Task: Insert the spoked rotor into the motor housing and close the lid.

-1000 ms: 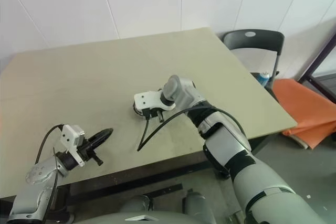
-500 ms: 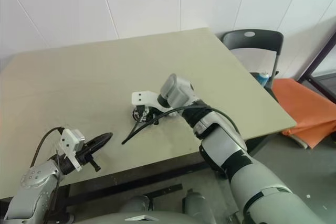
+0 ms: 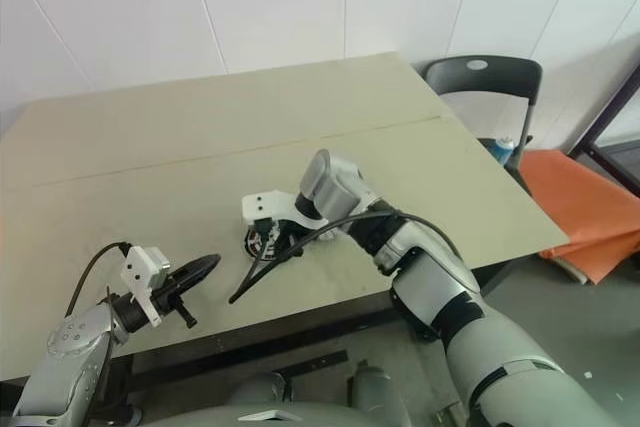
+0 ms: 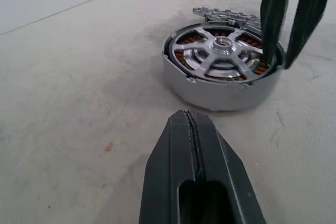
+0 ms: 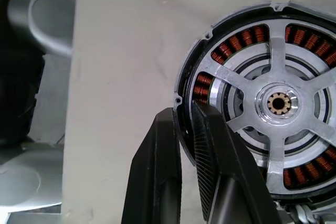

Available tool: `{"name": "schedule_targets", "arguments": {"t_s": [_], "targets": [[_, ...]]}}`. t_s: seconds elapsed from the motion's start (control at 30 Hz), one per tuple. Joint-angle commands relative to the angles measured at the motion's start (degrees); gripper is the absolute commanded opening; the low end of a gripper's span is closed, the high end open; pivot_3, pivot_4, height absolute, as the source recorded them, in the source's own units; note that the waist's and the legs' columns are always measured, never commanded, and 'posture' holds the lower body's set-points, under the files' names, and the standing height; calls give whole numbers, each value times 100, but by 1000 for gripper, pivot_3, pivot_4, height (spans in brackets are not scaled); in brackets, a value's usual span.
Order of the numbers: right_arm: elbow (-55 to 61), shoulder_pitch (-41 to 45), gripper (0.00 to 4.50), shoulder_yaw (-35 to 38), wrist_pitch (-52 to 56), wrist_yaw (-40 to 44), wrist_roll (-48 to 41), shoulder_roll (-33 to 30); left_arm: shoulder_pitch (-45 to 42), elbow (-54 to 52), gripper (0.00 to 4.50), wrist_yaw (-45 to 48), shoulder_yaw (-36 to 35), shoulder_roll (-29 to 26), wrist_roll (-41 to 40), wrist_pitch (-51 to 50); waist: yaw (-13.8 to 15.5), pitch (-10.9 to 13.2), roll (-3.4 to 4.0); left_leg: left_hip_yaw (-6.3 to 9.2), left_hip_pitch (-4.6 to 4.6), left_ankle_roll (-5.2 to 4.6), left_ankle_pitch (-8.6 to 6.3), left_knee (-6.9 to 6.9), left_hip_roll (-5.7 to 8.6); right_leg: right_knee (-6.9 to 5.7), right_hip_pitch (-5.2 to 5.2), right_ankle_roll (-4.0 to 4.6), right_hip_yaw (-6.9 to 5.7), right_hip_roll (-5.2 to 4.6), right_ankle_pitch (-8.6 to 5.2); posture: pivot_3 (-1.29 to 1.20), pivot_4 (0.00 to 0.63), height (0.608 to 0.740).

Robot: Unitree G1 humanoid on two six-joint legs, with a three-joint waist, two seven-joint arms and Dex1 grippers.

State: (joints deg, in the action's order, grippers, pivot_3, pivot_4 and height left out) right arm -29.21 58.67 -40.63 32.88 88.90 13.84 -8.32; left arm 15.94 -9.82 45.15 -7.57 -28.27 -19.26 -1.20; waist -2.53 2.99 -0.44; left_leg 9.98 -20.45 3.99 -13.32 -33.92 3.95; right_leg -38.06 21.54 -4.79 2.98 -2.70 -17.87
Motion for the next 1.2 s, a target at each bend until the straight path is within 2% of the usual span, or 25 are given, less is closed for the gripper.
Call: {"name": "schedule_targets", "arguments": {"t_s": [0.03, 0.3, 0.6, 0.73, 0.93, 1.0, 1.07, 1.2], "targets": [[130, -82, 96, -242, 39, 360, -319, 63, -62, -222, 0, 47, -37, -108, -50, -15, -3, 0, 0, 0, 0, 0, 0, 0, 0, 0, 0, 0, 0, 0, 0, 0, 0, 740], [-77, -76, 96, -110, -125, 121, -323, 207, -64, -256, 0, 108, -8, -136, -66, -108, -3, 0, 0, 0, 1, -1, -1, 0, 0, 0, 0, -1, 0, 1, 0, 0, 0, 740], [-736, 289, 3032, 262, -183, 80, -463, 465, -332, -153, 0, 255, 87, -225, -38, -262, -146, -1, 4, -8, 30, 0, 0, -10, -42, -12, -18, 7, -5, 33, -10, 0, 0, 740], [-1094, 662, 3032, 648, -265, 248, -747, 541, -445, -24, 0, 339, 146, -276, -24, -267, -151, 10, 20, -7, 32, 1, 2, -17, -53, -25, -10, 27, -9, 43, -6, 0, 0, 740], [-1028, 1042, 3032, 1316, 43, 323, -1429, 224, -584, 26, 0, 464, 195, -280, -103, -301, -90, 8, 17, -6, -11, 6, 4, -18, -38, -8, 34, 29, -12, 23, 22, 0, 0, 740], [-842, 955, 3032, 1658, 464, -9, -1605, 163, -655, 52, 0, 502, 213, -276, -103, -302, -72, 8, 16, -8, -15, 6, 4, -16, -33, -2, 35, 28, -11, 17, 22, 0, 0, 740], [-619, 764, 3032, 2192, 1112, -705, -1816, 194, -724, 84, 0, 537, 224, -262, -105, -288, -45, 7, 15, -10, -17, 6, 4, -13, -31, -3, 36, 28, -10, 15, 21, 0, 0, 740], [80, 213, 3032, 3314, 3190, -1946, -2292, 73, -804, 116, 0, 622, 253, -241, -118, -260, 15, 7, 16, -10, -21, 6, 4, -12, -38, -9, 45, 30, -10, 20, 21, 0, 0, 740]]}}
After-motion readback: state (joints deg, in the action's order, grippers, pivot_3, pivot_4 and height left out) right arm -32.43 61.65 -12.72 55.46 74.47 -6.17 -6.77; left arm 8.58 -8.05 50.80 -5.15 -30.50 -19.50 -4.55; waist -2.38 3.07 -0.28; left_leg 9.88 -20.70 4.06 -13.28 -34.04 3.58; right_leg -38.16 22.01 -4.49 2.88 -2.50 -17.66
